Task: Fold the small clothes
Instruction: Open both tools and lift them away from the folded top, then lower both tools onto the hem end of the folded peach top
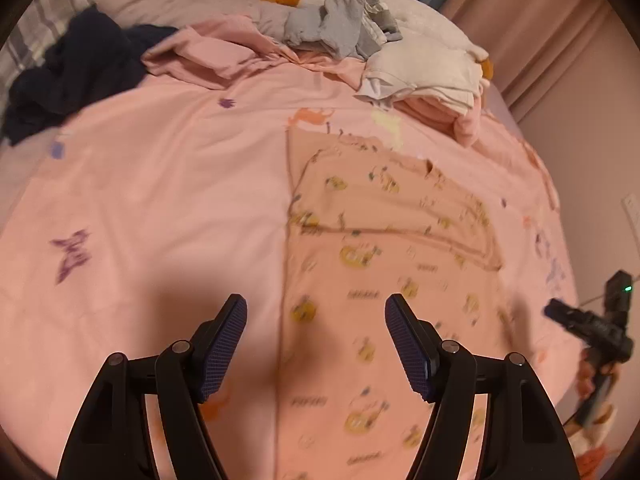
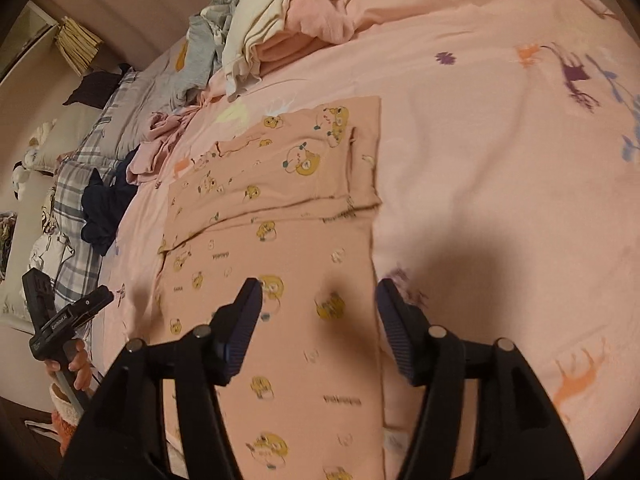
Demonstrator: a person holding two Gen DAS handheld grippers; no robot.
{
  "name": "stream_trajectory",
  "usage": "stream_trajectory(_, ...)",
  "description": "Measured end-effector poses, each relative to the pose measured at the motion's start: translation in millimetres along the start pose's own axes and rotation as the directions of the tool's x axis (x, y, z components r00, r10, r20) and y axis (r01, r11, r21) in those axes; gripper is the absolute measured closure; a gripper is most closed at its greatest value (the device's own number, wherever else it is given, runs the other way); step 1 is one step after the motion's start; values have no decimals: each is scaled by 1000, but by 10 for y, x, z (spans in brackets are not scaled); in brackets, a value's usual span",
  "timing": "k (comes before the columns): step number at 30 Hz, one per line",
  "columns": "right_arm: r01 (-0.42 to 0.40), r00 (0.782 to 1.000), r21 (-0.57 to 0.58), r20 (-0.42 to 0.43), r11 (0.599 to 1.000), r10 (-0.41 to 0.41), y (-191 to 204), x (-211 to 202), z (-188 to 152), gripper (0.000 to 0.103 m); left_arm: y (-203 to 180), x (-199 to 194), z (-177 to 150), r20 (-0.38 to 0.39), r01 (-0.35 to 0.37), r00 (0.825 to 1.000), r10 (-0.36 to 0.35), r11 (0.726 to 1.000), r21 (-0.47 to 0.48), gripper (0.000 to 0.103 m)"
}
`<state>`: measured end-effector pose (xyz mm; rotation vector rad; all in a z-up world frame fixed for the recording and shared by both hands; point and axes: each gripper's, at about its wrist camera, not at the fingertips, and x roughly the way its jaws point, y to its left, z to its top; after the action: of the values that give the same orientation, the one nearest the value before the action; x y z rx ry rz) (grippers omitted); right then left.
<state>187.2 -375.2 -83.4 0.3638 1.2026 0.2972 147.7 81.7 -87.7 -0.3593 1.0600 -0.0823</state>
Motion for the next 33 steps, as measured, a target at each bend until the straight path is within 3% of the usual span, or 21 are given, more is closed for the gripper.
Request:
stream_trajectory(2,0,1000,8,18,1000,0,-53,-146,-155,42,-12,-76,-138,5,-10,1000,10,1000,7,32)
stream_trajectory(4,-4,1000,16,21,1000,4,-143,-225,-262,39,-3,-115,-281,-4,9,1000,-9,1000,4,25)
stream_trajectory(7,-9,1000,18,17,1000,8,-201,-282,-457,28,23,-49,-449,-88,46,995,-46,999,1,19)
stream_trajectory(11,8,1000,15,14,1000,-8,-306,-329,-716,28,68,35,-681,-153,56,987,-58,998,-17,19)
stream_trajectory(19,-35,999,123,-28,992,39,-656,-369,-1100,26,266,161,-1085,-241,98,964,-111,993,-65,19)
stream_trajectory(28,-141,984,161,-85,977,156,-713,-251,-1415,27,523,153,-1332,-249,235,926,-282,950,-204,19)
stream_trajectory(30,-165,978,163,-100,973,183,-689,-179,-1492,29,483,169,-1381,-266,268,910,-317,941,-205,19)
stream_trajectory(33,-181,972,168,-116,969,202,-662,-98,-1583,32,435,199,-1470,-292,334,872,-394,913,-233,19)
